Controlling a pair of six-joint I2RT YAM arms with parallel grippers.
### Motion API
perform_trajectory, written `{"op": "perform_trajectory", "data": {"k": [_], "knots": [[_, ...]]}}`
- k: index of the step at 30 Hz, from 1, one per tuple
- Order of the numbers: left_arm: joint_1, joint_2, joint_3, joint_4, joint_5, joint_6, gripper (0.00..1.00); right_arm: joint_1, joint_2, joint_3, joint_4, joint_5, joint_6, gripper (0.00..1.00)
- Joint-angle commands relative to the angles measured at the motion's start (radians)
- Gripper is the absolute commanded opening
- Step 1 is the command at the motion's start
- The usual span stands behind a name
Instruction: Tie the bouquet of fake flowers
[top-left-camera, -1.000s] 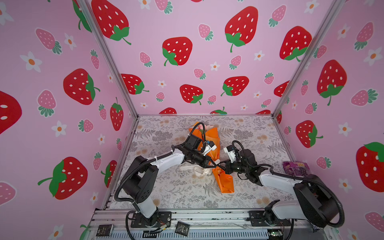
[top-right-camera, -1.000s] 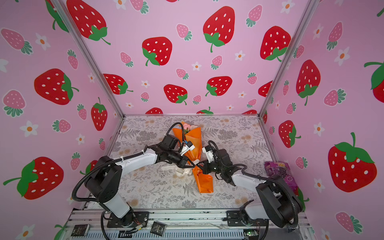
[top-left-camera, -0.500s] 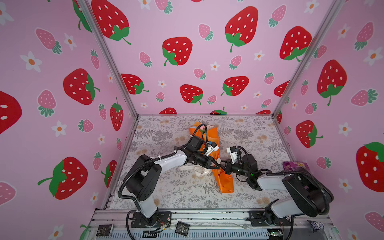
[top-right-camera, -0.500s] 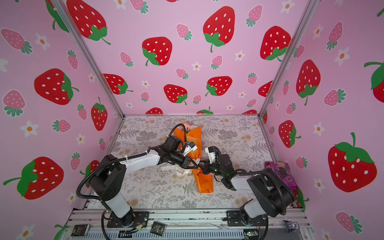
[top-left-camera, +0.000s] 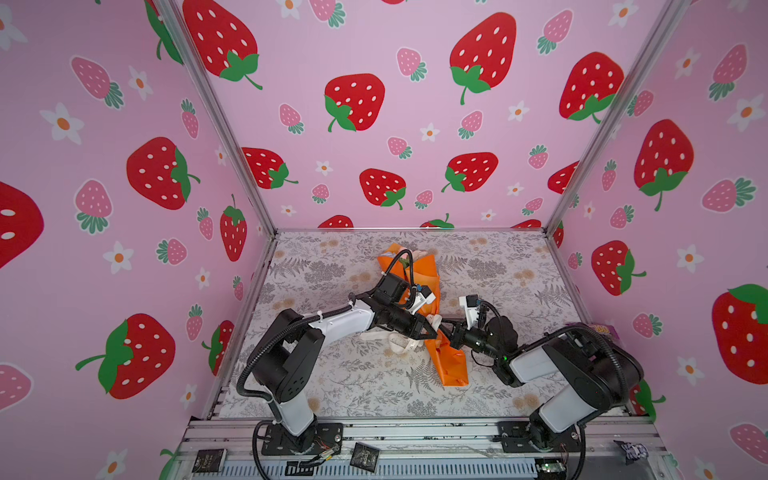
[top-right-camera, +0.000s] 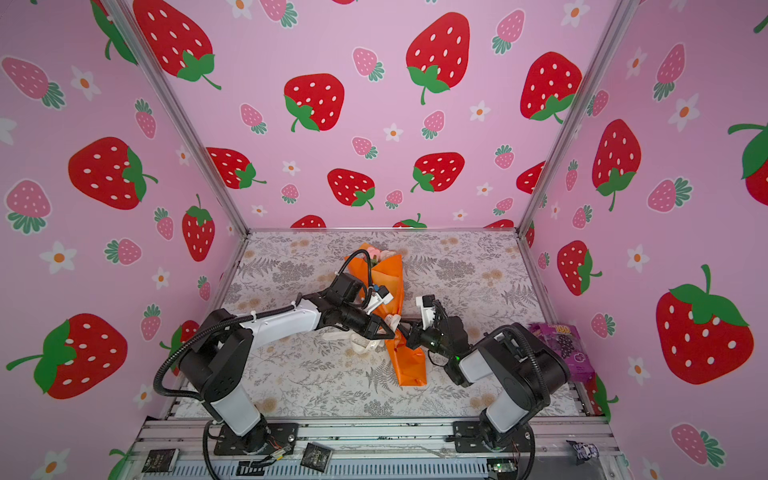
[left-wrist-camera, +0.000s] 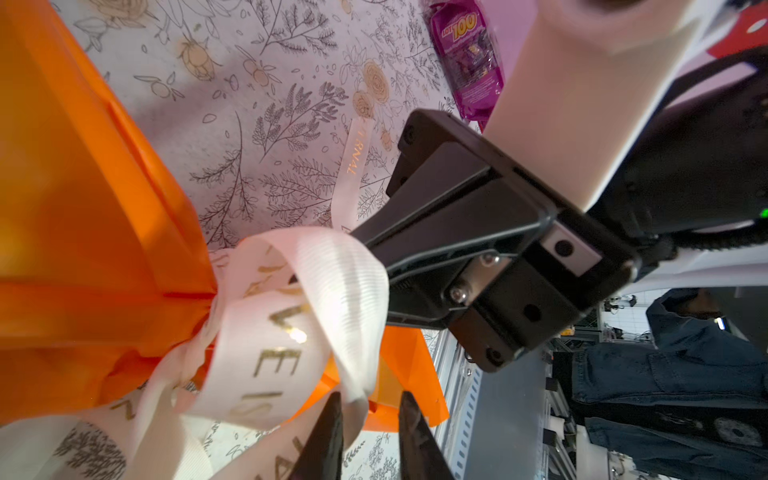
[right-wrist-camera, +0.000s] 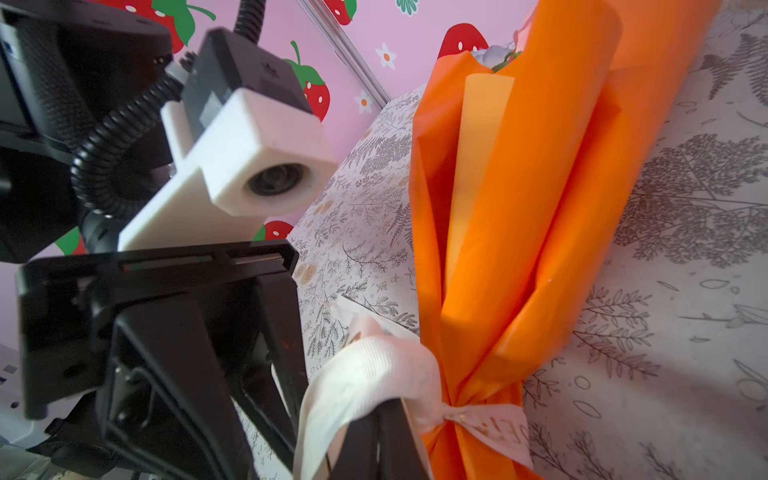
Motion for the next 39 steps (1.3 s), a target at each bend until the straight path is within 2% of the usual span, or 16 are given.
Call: {"op": "perform_trajectory", "data": {"k": [1,2,6,12,14,18,24,29,39], "knots": [[0.013,-0.093,-0.048,0.061,-0.005,-0.020,0.36,-0.002,0.008,-0.004,0.090,0.025,0.009,0.03],[0.016,-0.101,-0.043,0.043,0.003,-0.004,0.39,-0.002,0.009,-0.001,0.085,0.021,0.007,0.03],[0.035,-0.095,0.012,-0.098,0.007,0.098,0.39,0.000,0.011,-0.002,0.083,0.024,-0.002,0.03],[0.090,-0.153,-0.016,-0.017,0.067,0.089,0.38,0.001,0.009,-0.006,0.081,0.032,-0.019,0.03],[0.113,-0.143,0.008,-0.054,0.085,0.105,0.38,0.001,0.011,-0.004,0.084,0.032,-0.026,0.02],[0.144,-0.103,0.062,-0.096,-0.024,0.111,0.41,0.002,0.006,0.001,0.072,0.041,-0.034,0.02],[0.114,0.068,0.247,-0.242,-0.097,0.255,0.46,0.006,-0.003,0.008,0.049,0.033,-0.048,0.02],[0.074,0.135,0.303,-0.268,-0.083,0.349,0.48,0.007,-0.013,0.018,0.015,0.028,-0.061,0.02],[0.073,0.163,0.303,-0.261,-0.023,0.363,0.49,0.008,-0.013,0.033,-0.007,0.025,-0.068,0.02]]}}
